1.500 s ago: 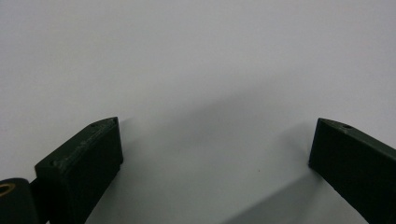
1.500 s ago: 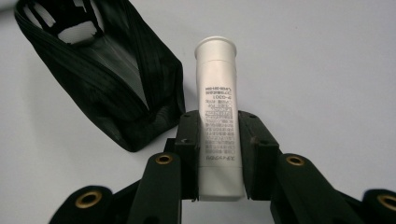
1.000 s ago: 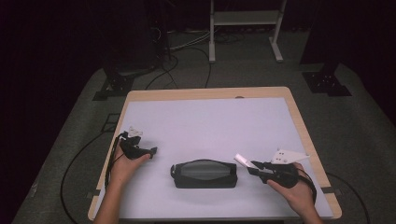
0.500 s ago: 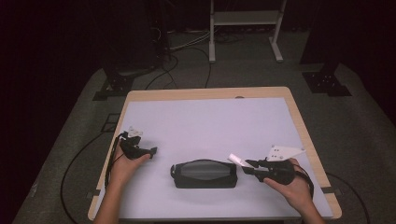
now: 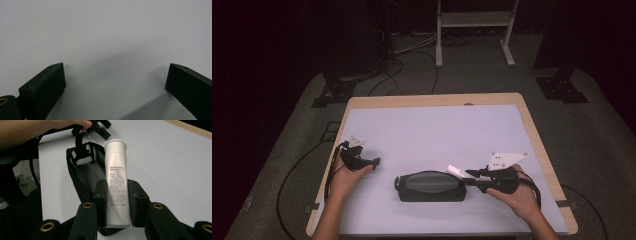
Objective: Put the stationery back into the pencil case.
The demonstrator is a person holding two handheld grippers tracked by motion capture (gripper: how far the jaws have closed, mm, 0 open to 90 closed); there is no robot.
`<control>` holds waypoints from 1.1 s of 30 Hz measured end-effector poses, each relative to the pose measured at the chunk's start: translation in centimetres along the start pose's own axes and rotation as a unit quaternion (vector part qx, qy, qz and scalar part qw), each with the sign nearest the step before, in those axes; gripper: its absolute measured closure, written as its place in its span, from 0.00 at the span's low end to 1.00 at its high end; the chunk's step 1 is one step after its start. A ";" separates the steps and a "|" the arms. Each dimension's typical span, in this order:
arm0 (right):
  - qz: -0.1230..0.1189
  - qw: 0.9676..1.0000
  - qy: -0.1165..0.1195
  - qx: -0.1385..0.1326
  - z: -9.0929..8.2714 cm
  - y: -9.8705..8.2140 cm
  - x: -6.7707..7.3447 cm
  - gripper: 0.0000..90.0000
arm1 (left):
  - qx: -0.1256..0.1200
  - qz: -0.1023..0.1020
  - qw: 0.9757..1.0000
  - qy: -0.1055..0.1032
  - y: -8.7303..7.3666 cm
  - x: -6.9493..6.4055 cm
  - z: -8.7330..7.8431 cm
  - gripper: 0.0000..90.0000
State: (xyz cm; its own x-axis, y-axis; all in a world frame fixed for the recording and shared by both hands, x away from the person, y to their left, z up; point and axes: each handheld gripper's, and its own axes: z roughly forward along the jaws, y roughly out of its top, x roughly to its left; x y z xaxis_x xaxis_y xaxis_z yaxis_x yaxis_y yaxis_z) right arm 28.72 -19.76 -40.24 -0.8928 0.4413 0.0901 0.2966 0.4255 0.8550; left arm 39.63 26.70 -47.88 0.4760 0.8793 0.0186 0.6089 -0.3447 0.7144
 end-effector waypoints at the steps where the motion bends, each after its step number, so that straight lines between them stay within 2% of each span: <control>1: -0.003 1.000 0.003 0.001 0.1 0.1 0.0 0.78 | 0.000 0.000 1.000 0.000 0.0 0.0 0.0 0.02; 7: -0.016 1.000 0.021 0.001 1.0 1.2 0.1 0.78 | 0.000 0.000 1.000 0.000 0.0 0.0 0.0 0.02; 19: -0.031 0.998 0.054 0.008 3.0 2.0 0.1 0.78 | 0.000 0.000 1.000 0.000 0.0 0.0 0.0 0.02; 33: -0.049 0.995 0.082 0.029 5.1 2.8 0.6 0.78 | 0.002 0.002 1.000 0.000 0.0 0.0 0.0 0.02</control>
State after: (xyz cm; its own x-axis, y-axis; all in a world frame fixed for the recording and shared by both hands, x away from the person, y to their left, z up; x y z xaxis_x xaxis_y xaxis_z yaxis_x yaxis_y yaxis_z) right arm 30.77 -14.28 -40.42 -0.9603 0.2627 0.0934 0.2200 0.5079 0.8328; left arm 39.63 26.74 -47.85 0.4788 0.8776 0.0223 0.6087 -0.3501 0.7120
